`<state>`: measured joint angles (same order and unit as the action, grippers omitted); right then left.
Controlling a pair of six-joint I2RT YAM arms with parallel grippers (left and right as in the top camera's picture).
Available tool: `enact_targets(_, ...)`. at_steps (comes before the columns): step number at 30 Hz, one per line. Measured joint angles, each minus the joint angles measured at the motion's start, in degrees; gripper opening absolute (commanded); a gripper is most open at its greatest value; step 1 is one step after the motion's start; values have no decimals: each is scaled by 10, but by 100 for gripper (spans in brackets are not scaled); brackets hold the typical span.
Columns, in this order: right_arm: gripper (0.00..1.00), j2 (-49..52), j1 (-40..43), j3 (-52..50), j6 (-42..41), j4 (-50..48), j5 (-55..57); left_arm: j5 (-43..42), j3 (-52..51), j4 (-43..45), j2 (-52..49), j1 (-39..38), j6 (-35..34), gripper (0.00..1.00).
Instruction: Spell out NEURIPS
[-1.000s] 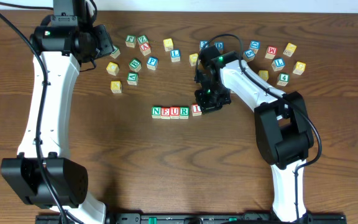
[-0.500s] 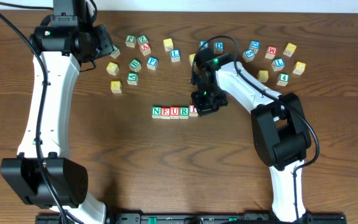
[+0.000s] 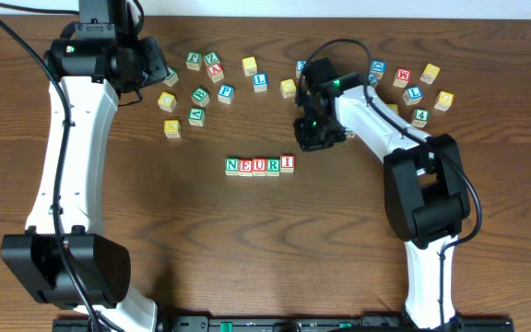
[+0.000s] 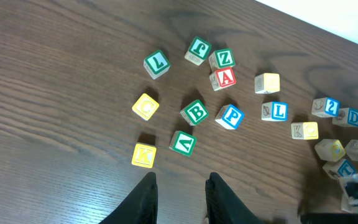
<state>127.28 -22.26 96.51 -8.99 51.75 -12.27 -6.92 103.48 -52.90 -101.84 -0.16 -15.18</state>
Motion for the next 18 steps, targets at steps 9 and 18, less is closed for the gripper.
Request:
enact_targets(9, 9, 0, -28, 1, 0, -45, -9, 0, 0, 0, 0, 0, 0, 26)
enact_targets(18, 10, 0, -35, 1, 0, -49, -10, 0, 0, 0, 0, 0, 0, 26)
